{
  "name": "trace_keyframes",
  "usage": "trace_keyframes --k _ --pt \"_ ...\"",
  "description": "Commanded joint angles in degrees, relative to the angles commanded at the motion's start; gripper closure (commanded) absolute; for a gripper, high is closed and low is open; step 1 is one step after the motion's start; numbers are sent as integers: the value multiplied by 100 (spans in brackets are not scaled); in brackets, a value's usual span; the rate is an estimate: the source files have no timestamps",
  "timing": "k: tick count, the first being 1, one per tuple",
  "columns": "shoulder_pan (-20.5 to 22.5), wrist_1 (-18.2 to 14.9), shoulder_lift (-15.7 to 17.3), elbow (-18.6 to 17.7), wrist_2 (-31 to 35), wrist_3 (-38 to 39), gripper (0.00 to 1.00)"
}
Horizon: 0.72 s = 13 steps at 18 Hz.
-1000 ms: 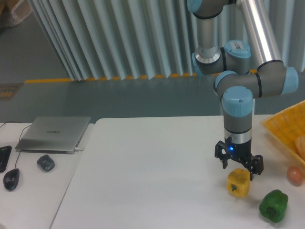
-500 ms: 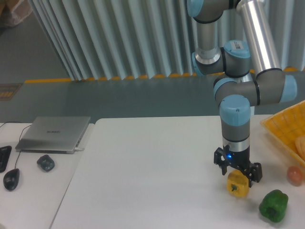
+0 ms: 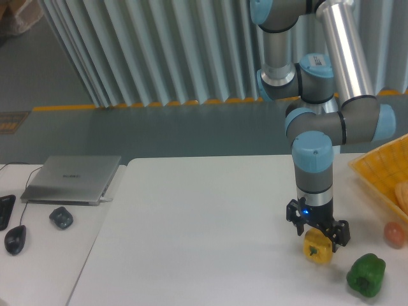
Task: Place the yellow pepper in a basket
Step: 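Close the gripper on the yellow pepper, then lift the yellow pepper and carry it toward the yellow basket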
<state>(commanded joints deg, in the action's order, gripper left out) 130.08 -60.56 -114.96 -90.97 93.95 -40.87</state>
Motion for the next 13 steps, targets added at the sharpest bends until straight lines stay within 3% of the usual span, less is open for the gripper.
trace_keyframes --k 2,4,9,13 --pt "-18 -9 0 17 1 0 38" --pt "-18 -26 26 26 1 -18 50" --pt "-9 -158 166 158 -96 -96 56" --pt "148 -799 491 413 -245 -1201 56"
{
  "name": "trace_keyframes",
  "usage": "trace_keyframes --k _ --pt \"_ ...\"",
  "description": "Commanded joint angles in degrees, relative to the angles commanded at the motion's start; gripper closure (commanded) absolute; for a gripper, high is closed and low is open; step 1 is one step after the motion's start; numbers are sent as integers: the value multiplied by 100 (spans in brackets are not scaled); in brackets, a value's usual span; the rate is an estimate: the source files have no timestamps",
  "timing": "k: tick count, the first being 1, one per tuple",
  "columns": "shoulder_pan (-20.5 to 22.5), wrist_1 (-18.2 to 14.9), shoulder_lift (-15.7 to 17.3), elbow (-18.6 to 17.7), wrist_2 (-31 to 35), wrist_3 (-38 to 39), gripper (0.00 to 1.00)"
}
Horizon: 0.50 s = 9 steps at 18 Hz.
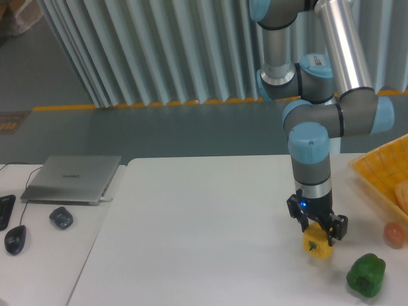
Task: Place the yellow pepper in a basket
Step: 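Lift the yellow pepper and carry it toward the yellow basket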
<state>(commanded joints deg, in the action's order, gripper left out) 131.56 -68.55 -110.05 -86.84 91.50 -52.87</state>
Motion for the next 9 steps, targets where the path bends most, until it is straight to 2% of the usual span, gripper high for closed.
trace_keyframes --k 4,8,9 --pt "220 -53 237 -8 -306 -872 56" --pt "650 -694 492 -35 -431 -2390 56" --pt "738 -765 519 -43 -431 -2716 56"
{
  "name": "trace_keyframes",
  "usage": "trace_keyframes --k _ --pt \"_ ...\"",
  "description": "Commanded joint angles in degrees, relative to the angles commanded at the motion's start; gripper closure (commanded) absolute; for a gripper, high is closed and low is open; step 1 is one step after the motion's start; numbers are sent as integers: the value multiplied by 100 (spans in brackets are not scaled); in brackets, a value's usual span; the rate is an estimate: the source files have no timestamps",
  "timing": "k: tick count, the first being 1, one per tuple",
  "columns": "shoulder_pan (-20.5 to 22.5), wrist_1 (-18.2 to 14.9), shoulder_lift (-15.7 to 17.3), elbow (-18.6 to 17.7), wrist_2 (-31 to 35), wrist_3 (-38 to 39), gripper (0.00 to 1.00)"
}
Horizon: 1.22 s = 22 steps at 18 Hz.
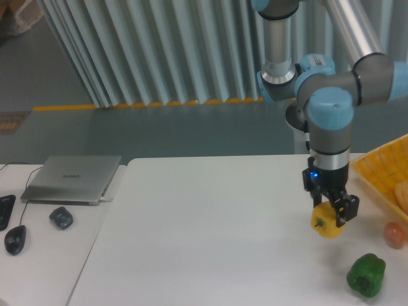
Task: Place the yellow pepper in a basket
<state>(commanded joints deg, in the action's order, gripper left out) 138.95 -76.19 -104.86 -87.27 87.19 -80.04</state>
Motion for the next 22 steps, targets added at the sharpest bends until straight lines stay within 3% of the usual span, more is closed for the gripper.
trace_keyframes --k 5,9,16,20,22 --pt "369 -220 88 -35 175 -950 56" --pt "765 -396 211 -44 431 -2322 56" --pt "1537 -317 238 35 378 -2983 56" --pt "1820 209 168 26 413 -2913 56" --pt "1873 639 -25 17 439 -2843 56"
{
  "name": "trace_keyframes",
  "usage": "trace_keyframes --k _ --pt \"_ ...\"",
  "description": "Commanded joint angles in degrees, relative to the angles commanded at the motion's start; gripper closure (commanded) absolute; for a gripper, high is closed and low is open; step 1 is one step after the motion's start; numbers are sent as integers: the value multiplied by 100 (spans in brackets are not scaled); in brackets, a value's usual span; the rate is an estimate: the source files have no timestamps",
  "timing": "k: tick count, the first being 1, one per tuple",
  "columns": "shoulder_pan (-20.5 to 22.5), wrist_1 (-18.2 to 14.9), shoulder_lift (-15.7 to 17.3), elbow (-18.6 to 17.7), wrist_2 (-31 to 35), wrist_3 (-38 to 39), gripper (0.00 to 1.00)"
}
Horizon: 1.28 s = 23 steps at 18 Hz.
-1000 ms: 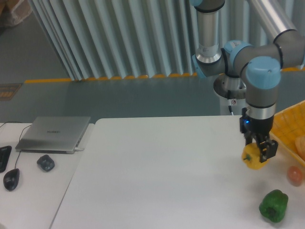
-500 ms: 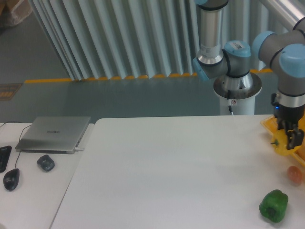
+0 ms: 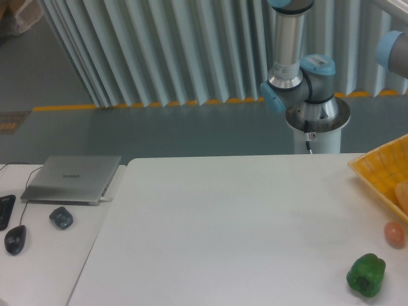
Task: Place the yellow pepper in a basket
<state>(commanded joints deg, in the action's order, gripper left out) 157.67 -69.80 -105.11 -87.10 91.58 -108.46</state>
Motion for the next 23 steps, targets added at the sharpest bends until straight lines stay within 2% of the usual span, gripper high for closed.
trace_keyframes --k 7,9,10,11,18,23 --pt "448 467 -361 18 -26 -35 54" --pt "466 476 -405 18 -26 -17 42" --pt "457 476 -405 18 -26 35 24" --pt "457 476 -414 -9 -18 36 0" --pt "387 476 -379 -35 -53 44 0" --pt "-306 459 -335 -18 -35 834 0"
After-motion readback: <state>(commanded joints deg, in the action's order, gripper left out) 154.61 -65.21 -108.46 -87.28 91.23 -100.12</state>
